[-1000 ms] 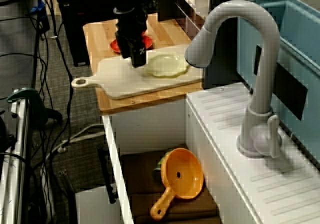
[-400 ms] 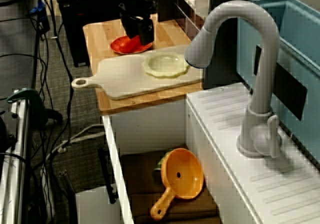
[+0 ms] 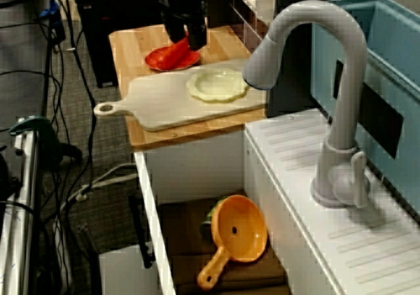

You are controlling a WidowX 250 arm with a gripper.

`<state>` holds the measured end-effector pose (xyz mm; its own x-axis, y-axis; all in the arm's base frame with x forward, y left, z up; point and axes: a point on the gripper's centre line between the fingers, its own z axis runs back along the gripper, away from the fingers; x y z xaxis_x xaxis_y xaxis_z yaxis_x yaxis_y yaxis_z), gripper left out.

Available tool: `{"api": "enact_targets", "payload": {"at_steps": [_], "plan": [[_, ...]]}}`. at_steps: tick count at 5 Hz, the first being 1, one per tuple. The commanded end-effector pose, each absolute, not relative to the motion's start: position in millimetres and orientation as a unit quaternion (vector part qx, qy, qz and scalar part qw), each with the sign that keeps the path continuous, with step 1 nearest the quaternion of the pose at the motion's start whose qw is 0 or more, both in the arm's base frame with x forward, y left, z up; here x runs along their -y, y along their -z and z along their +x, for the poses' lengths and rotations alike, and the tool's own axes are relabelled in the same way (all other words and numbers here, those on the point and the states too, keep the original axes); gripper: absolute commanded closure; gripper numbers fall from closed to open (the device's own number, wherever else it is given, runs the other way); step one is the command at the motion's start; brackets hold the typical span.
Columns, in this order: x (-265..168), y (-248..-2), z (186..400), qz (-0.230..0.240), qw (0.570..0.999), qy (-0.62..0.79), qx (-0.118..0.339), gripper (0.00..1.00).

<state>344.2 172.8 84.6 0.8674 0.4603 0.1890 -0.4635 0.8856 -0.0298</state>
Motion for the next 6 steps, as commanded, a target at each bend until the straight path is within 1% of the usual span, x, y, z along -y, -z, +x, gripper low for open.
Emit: {"api": "enact_targets", "payload": {"at_steps": [1,3,5,6], "plan": [[-204.7,-99.9,338.9,0.026,0.959,-0.255,0.119,0.0],[-216.7,-94.6,332.8,0.04,0.953,-0.273,0.124,0.0],[-227.6,-93.7,334.6,0.041,0.944,-0.301,0.127,0.0],[-231.1,-89.5,337.8,0.048,0.94,-0.314,0.125,0.0]]}}
